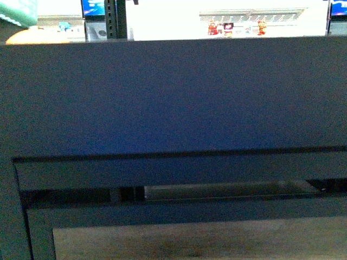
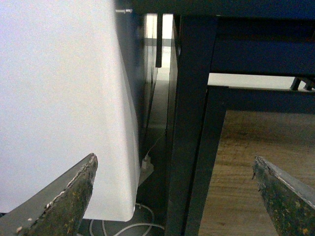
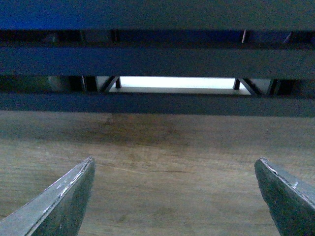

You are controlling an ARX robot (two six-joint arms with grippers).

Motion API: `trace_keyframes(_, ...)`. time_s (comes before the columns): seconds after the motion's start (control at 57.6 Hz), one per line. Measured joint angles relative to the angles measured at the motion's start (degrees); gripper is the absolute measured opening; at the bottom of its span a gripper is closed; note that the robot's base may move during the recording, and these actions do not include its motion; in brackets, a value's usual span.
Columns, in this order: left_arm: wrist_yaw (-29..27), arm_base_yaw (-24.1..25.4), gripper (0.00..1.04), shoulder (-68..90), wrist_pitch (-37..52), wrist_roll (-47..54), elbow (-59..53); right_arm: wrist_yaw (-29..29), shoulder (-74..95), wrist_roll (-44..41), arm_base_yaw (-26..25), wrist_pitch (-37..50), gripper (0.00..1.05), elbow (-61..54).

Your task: Pick lemon from shelf

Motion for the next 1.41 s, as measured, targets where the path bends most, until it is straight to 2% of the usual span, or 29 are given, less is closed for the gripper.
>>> trace_keyframes(1.406, 0.07, 0.0, 0.97, 0.0, 0.0, 0.02, 0.0, 0.07, 0.02, 0.04, 0.0, 0.0, 0.97, 0.0)
